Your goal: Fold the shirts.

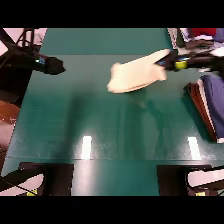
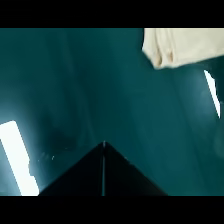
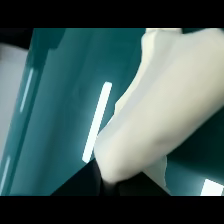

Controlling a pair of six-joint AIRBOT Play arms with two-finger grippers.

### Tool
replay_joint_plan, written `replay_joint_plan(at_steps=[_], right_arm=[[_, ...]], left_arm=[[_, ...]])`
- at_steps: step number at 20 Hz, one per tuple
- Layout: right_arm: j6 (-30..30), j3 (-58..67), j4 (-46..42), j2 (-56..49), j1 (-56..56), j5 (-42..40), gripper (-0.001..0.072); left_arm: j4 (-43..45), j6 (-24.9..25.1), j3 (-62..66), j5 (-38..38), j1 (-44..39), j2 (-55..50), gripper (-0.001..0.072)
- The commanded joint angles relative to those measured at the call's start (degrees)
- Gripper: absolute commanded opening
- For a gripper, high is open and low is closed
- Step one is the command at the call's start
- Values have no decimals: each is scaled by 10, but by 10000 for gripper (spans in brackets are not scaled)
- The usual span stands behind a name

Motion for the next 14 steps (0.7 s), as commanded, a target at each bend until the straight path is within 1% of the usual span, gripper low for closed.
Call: replay_joint_plan(at_steps=[1,4,7,9,11,14], right_arm=[[3,2,-25,44,-141,-52,12],[-30,3,-20,42,-215,-109,12],[-40,12,-19,30,-249,-162,13],[-41,62,-18,4,-261,-151,12],[-41,133,-17,-24,-260,-117,13],[-40,220,-14,-36,-260,-93,13]], left_arm=[[0,-1,0,56,-52,0,25],[0,-1,0,72,-78,0,25],[0,-1,0,72,-88,0,25],[1,-1,0,71,-88,0,25],[1,-1,0,71,-88,0,25],[1,-2,0,71,-88,0,25]])
